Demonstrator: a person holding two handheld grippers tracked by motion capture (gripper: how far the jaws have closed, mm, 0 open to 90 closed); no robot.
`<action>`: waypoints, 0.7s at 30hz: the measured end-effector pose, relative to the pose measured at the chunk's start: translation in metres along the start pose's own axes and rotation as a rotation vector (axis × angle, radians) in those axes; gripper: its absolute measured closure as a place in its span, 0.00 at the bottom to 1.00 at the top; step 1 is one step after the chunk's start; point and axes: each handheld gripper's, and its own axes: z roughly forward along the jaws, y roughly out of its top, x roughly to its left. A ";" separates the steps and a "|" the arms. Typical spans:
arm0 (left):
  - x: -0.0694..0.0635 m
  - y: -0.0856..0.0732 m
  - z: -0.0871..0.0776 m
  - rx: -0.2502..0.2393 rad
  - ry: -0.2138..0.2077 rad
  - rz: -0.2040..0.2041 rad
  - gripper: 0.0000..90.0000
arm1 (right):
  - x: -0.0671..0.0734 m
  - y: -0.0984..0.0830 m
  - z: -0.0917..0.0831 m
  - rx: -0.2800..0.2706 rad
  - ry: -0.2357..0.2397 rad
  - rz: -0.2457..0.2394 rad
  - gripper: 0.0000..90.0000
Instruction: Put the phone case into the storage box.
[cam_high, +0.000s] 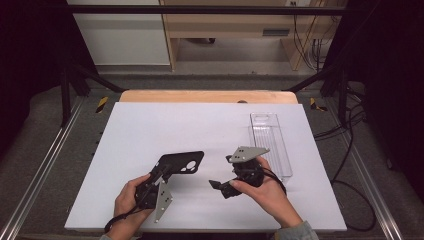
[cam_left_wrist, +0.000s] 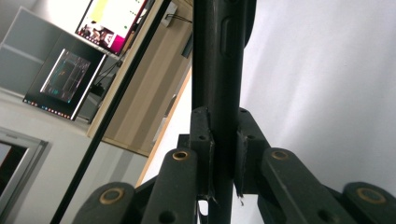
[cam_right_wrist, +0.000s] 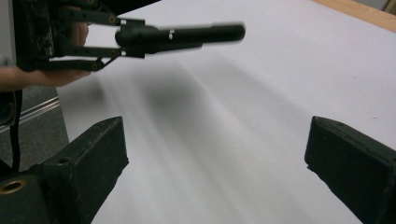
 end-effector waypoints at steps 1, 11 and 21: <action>0.001 -0.001 0.000 0.001 0.000 -0.009 0.90 | 0.001 -0.001 0.002 0.001 -0.005 0.000 0.08; -0.001 -0.003 0.000 0.009 -0.015 -0.097 0.90 | 0.001 -0.006 0.005 -0.094 -0.075 0.056 0.13; 0.002 -0.006 0.004 -0.002 -0.034 -0.146 0.90 | -0.005 -0.011 0.003 -0.239 -0.071 0.085 0.12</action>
